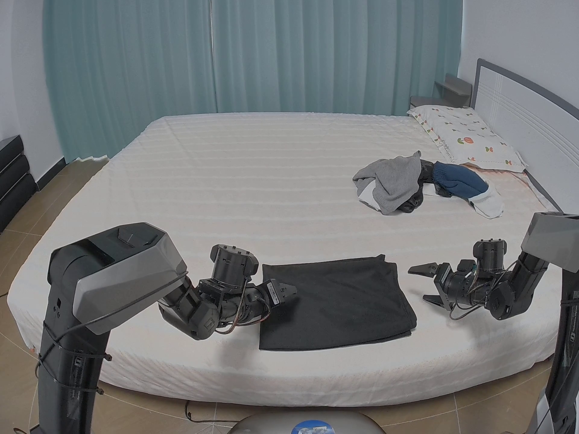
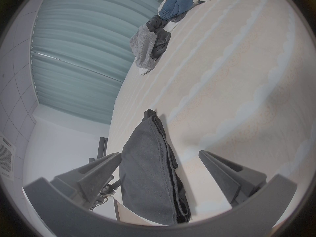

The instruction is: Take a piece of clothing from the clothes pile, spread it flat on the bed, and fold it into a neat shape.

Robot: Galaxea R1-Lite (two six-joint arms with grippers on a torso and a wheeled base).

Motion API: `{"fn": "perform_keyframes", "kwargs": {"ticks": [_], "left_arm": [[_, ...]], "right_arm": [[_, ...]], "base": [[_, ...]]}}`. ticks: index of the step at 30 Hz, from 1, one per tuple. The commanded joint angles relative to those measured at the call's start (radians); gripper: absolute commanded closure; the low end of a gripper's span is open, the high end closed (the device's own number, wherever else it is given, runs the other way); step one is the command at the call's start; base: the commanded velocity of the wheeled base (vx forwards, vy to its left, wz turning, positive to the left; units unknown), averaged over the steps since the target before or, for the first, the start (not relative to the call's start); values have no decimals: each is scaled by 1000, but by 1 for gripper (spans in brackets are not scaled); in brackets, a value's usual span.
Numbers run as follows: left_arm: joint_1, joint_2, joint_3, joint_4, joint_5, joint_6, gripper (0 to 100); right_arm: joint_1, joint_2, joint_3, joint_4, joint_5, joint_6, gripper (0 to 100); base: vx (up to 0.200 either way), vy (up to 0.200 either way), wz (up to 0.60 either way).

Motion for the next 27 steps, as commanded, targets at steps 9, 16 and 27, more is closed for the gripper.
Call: {"fn": "perform_keyframes", "kwargs": {"ticks": [9, 16, 27], "left_arm": [[2, 2, 4, 0, 45, -3, 100], [2, -1, 13, 3, 57, -3, 100], [5, -4, 13, 5, 65, -7, 100]], "right_arm": [[0, 0, 2, -16, 0, 22, 0], [0, 2, 2, -16, 0, 22, 0], [0, 7, 0, -16, 0, 20, 0]], "base": [[0, 0, 0], [0, 0, 0], [0, 0, 0]]}}
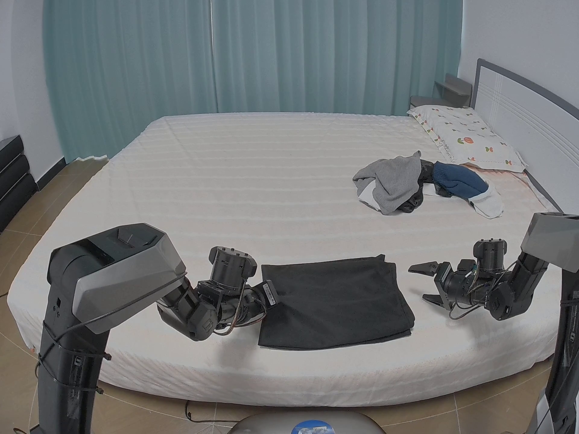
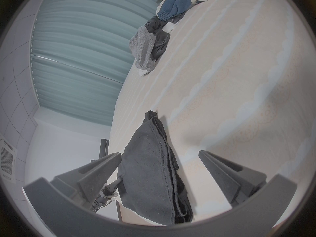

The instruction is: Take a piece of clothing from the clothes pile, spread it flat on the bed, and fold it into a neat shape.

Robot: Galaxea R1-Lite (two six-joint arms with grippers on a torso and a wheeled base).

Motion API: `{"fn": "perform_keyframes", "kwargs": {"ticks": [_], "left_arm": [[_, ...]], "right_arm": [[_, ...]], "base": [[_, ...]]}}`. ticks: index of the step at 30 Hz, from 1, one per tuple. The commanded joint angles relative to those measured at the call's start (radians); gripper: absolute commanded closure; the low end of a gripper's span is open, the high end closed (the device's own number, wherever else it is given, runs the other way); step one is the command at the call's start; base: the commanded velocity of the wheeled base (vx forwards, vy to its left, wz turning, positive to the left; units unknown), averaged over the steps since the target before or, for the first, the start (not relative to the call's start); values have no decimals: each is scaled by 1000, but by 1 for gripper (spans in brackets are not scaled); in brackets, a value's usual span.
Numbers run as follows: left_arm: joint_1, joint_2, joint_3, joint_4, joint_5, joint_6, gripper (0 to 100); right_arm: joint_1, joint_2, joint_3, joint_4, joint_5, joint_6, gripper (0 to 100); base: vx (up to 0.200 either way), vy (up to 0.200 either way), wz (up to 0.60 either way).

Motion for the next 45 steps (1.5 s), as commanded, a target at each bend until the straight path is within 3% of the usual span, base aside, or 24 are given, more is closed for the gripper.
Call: {"fn": "perform_keyframes", "kwargs": {"ticks": [1, 45], "left_arm": [[0, -5, 0, 0, 1, -1, 100], [46, -62, 69, 0, 22, -76, 100]], "right_arm": [[0, 4, -1, 0, 0, 0, 0], [2, 4, 2, -2, -1, 0, 0]], "base": [[0, 0, 0], [0, 195, 0]]}}
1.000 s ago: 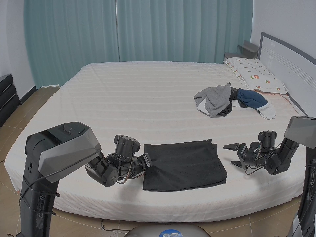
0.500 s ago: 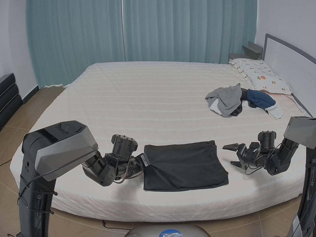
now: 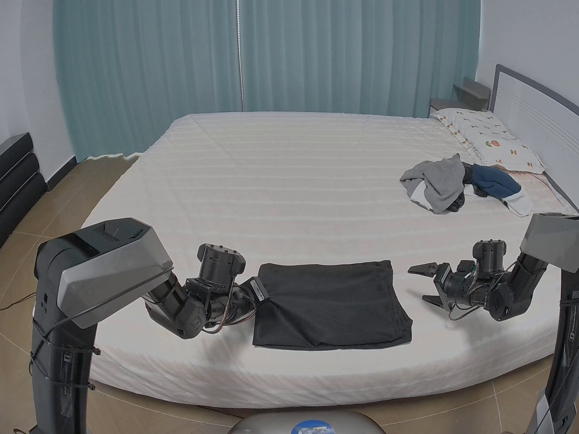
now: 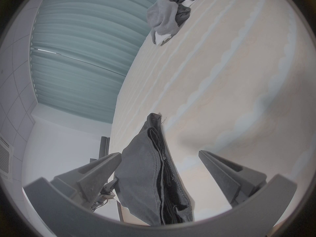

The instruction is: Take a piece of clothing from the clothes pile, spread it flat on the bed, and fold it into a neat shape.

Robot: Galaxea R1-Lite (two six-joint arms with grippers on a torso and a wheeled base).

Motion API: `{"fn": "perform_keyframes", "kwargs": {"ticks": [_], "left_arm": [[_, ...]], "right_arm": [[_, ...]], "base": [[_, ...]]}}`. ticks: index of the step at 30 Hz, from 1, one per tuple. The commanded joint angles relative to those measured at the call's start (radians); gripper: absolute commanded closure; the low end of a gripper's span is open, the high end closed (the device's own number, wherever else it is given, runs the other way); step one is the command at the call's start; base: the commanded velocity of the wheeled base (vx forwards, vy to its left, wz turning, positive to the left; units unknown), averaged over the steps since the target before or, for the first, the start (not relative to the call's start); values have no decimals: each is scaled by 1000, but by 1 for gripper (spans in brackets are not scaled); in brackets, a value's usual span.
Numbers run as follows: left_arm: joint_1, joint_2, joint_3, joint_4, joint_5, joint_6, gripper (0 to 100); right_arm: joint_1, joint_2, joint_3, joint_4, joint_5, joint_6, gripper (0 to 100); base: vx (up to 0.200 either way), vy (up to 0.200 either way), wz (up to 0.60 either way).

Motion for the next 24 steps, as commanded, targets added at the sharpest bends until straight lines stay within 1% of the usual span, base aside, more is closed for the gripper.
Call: {"fn": "perform_keyframes", "kwargs": {"ticks": [1, 11, 24], "left_arm": [[11, -13, 7, 1, 0, 0, 100], [19, -22, 27, 1, 0, 0, 100], [7, -25, 53, -2, 0, 0, 100]], "right_arm": [[0, 0, 0, 0, 0, 0, 0], [0, -2, 0, 0, 0, 0, 0], [0, 0, 0, 0, 0, 0, 0]], "base": [[0, 200, 0], [0, 200, 0], [0, 0, 0]]}}
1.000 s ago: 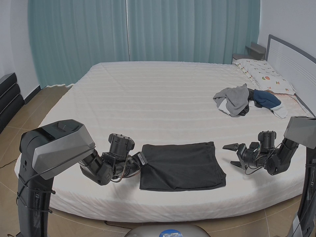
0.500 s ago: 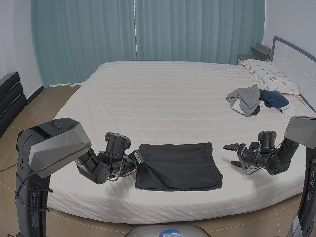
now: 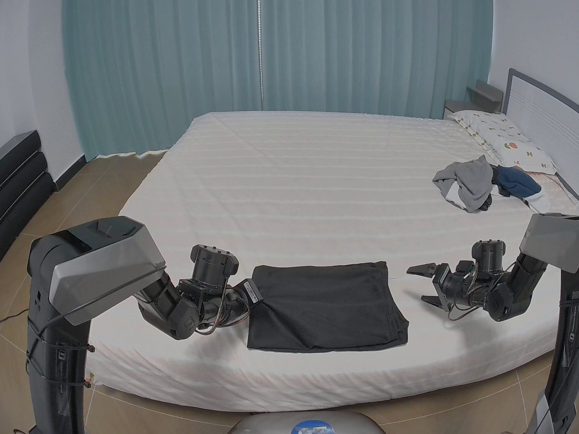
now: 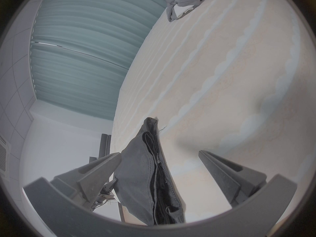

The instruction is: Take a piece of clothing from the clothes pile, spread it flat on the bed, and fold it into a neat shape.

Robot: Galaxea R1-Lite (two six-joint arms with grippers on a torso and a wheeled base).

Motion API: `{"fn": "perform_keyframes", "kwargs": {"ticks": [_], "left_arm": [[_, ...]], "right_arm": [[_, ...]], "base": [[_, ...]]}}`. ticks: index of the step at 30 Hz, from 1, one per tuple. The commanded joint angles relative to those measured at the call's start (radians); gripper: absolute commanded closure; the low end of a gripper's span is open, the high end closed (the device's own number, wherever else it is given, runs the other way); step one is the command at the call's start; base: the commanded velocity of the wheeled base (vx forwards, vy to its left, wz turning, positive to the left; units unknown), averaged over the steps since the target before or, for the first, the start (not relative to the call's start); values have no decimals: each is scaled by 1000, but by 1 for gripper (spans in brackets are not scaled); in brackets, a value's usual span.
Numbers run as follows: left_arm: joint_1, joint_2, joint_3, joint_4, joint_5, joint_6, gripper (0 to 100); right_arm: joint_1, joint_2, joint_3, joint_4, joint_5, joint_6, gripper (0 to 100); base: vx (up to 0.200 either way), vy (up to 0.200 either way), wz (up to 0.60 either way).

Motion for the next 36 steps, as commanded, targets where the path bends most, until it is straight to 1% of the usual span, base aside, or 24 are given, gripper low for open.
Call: {"fn": "perform_keyframes", "kwargs": {"ticks": [1, 3, 4, 15, 19, 26, 27, 29, 30, 31, 32, 33, 36], "left_arm": [[-2, -1, 7, 0, 0, 0, 100], [-3, -6, 10, 1, 0, 0, 100], [-2, -9, 15, 1, 0, 0, 0], [1, -40, 33, 9, 0, -2, 0], [32, -50, 45, 6, -2, -3, 0], [58, -75, 44, 6, -2, -2, 0], [60, -107, 61, 9, 3, 3, 0], [61, -150, 101, -5, 26, 7, 0], [63, -155, 102, -5, 29, 7, 0], [66, -205, 110, -10, 60, 4, 0], [69, -228, 116, -10, 72, 4, 0], [70, -268, 122, -7, 92, 6, 0], [70, -360, 156, -5, 136, 7, 0]], "right_arm": [[0, 1, 0, 0, 0, 0, 0], [0, 1, 0, 0, 0, 0, 0], [0, 1, 0, 0, 0, 0, 0], [4, -2, 11, -2, 0, -3, 0], [14, -8, 37, -11, -3, -5, 0], [54, -10, 37, 0, -47, -6, 0], [78, -24, 43, -6, -90, -6, 0], [101, -51, 55, -10, -155, -8, 0], [103, -53, 57, -11, -161, -9, 0], [121, -77, 61, -10, -219, -12, 0], [126, -90, 63, -10, -245, -15, 0], [130, -120, 69, -10, -287, -20, 0], [135, -212, 100, -10, -342, -29, 0]], "base": [[0, 0, 0], [0, 0, 0], [0, 0, 0], [0, 0, 0], [0, 0, 0], [0, 0, 0], [0, 0, 0], [0, 0, 0], [0, 0, 0], [0, 0, 0], [0, 0, 0], [0, 0, 0], [0, 0, 0]]}}
